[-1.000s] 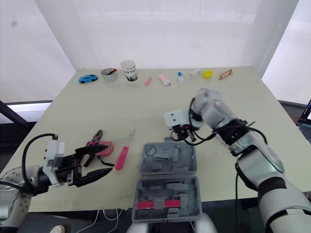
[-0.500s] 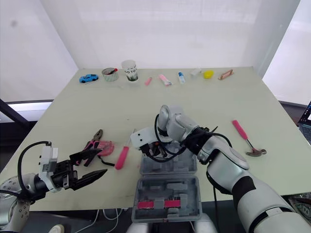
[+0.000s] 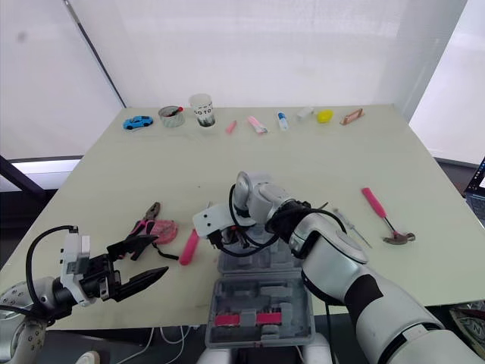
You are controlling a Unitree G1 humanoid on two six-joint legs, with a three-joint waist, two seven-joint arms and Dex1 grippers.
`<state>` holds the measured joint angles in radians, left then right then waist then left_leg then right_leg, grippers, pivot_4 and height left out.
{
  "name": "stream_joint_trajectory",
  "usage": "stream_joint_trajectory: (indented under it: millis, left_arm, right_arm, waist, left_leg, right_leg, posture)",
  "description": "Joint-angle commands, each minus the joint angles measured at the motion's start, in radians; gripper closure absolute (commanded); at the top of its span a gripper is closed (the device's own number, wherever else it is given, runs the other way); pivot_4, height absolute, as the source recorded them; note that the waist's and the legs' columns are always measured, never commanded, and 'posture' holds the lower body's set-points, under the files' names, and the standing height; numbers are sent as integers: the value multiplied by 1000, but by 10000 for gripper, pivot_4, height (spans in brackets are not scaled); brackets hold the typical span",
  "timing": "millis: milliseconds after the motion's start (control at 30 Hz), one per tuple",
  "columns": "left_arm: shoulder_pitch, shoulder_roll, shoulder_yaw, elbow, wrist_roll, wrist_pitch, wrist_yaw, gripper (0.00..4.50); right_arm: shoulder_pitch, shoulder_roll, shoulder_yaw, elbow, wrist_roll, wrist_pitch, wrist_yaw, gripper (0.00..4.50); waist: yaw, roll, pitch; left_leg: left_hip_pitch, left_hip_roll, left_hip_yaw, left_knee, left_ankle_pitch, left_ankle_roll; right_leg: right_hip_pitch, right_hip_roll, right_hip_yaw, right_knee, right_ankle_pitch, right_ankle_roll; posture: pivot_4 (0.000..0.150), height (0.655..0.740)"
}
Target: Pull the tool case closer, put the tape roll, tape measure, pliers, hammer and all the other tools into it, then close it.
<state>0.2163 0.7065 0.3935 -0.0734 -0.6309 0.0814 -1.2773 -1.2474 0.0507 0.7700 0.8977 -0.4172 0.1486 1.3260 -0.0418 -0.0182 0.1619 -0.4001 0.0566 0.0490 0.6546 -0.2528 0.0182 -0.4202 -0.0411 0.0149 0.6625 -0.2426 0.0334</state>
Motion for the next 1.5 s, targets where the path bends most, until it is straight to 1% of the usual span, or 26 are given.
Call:
stream_joint_trajectory:
  millis: [33,433,767,800,867,900,933,967,1000,1067,1133,1167,1267,1433,1467,1500]
  left_arm:
    - [8,1,32,-36,-15,-13,6,0]
    - [15,3,31,-46,-22,-3,16,0]
    - [15,3,25,-42,-20,-3,14,0]
    - [14,3,23,-42,-19,-2,13,0]
    - [12,3,20,-40,-18,-2,12,0]
    - [11,3,19,-39,-18,-2,11,0]
    - [9,4,18,-38,-17,-2,11,0]
    - [8,4,17,-36,-17,-2,11,0]
    - [7,4,17,-35,-16,-2,10,0]
    - [5,4,16,-32,-16,-2,9,0]
    - [2,4,15,-30,-15,-3,8,0]
    - [1,3,15,-29,-14,-3,8,0]
    - [0,3,14,-26,-13,-3,7,0]
    - [-1,4,13,-24,-9,-6,5,0]
    - [-1,4,13,-24,-9,-6,5,0]
    - [-7,6,12,-18,-7,-8,4,0]
  right_arm:
    - [-40,12,-23,9,-7,-28,-10,44676]
    - [-62,23,-39,76,-18,-69,-45,44676]
    - [-66,25,-53,90,-29,-76,-35,44676]
    - [-67,24,-55,91,-29,-76,-34,40012]
    - [-68,24,-61,93,-30,-77,-38,36021]
    - [-70,24,-64,95,-31,-80,-47,30907]
    - [-70,24,-66,96,-32,-80,-48,24891]
    - [-71,22,-67,96,-32,-78,-41,24891]
    - [-71,22,-67,95,-31,-77,-35,17528]
    - [-73,20,-70,94,-31,-80,-42,10696]
    - [-77,19,-77,92,-29,-79,-54,2026]
    - [-80,17,-81,91,-27,-77,-58,317]
    - [-90,10,-103,76,-10,-62,-52,317]
    - [-78,-6,-198,25,55,0,-54,317]
    - [-71,-10,-221,12,72,14,-63,5266]
    - [-39,-20,-277,-26,112,56,-95,5486]
  waist:
    - [0,0,0]
    - [-1,0,0]
    - [-1,0,0]
    - [-1,0,0]
    - [-1,0,0]
    - [-1,0,0]
    - [-1,0,0]
    - [-1,0,0]
    - [-1,0,0]
    - [-1,0,0]
    - [-1,0,0]
    - [-1,0,0]
    - [-1,0,0]
    - [-1,0,0]
    - [-1,0,0]
    - [-1,0,0]
  left_leg:
    - [0,0,0,0,0,0]
    - [0,0,0,0,0,0]
    - [0,0,0,-1,0,0]
    - [0,0,0,-1,0,0]
    - [0,0,0,-1,0,0]
    - [0,0,0,-1,0,0]
    - [0,0,0,-1,0,0]
    - [0,0,0,-1,0,0]
    - [0,0,0,-1,0,0]
    - [0,0,0,-1,0,0]
    - [0,0,0,-1,0,0]
    - [0,0,0,-1,0,0]
    - [0,0,0,-1,0,0]
    - [0,0,0,-1,0,0]
    - [0,0,0,-1,0,0]
    - [0,0,0,-1,0,0]
  right_leg:
    - [0,0,0,0,0,0]
    - [0,0,0,0,0,0]
    - [0,0,0,0,0,0]
    - [0,0,0,0,0,0]
    - [0,0,0,0,0,0]
    - [0,0,0,0,0,0]
    - [0,0,0,0,0,0]
    - [0,0,0,0,0,0]
    - [0,0,0,0,0,0]
    - [0,0,0,0,0,0]
    - [0,0,0,0,0,0]
    - [0,0,0,0,0,0]
    - [0,0,0,0,0,0]
    - [0,0,0,0,0,0]
    - [0,0,0,0,0,0]
    - [0,0,0,0,0,0]
  posture:
    - [1500,7400]
    - [1500,7400]
    - [1500,7400]
    - [1500,7400]
    - [1500,7400]
    - [1500,7400]
    - [1500,7400]
    - [1500,7400]
    - [1500,7400]
    - [1500,7400]
    - [1500,7400]
    - [1500,7400]
    - [1500,7400]
    - [1500,7400]
    - [1500,7400]
    - [1500,7400]
